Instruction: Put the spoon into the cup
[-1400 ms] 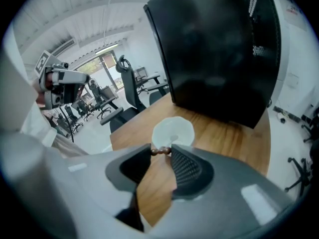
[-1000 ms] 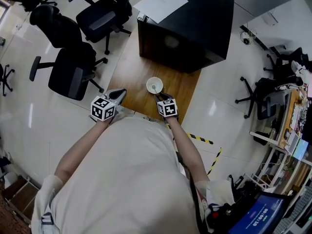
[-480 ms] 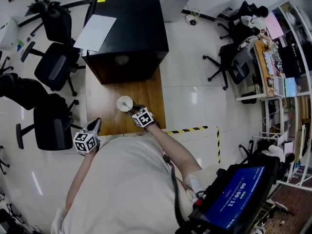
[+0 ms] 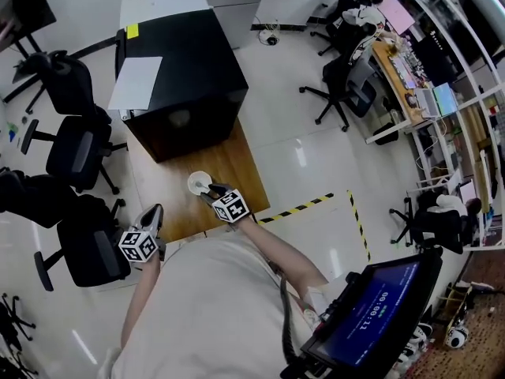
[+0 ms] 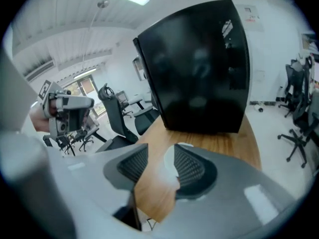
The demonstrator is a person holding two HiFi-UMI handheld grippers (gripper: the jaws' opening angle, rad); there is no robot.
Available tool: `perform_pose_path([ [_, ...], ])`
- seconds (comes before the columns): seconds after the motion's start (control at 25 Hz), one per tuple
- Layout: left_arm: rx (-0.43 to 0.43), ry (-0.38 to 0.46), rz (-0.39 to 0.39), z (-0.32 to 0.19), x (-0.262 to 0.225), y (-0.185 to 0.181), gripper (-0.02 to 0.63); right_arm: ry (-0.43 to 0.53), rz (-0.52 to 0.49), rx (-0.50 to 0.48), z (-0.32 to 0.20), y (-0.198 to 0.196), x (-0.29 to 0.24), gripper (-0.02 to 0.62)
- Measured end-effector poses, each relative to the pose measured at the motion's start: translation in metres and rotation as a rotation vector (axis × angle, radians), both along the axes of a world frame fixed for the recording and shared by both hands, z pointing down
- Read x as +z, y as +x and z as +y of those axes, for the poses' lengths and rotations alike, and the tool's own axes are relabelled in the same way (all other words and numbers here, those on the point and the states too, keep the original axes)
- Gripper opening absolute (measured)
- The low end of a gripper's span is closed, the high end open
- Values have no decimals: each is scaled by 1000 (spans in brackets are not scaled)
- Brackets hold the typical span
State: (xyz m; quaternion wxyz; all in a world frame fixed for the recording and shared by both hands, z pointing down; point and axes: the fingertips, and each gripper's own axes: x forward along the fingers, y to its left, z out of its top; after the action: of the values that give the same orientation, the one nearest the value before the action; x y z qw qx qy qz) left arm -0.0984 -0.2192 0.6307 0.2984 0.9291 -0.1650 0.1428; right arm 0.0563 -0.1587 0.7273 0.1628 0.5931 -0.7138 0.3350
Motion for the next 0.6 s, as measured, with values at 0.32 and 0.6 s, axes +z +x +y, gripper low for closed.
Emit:
perform_pose_path([
  [0.32, 149, -49, 60, 37, -7, 5, 2, 125, -24, 95, 36, -18, -67, 163],
  [0.6, 248, -74, 38, 79, 2, 1, 2, 190, -17, 147, 79, -26, -106, 163],
])
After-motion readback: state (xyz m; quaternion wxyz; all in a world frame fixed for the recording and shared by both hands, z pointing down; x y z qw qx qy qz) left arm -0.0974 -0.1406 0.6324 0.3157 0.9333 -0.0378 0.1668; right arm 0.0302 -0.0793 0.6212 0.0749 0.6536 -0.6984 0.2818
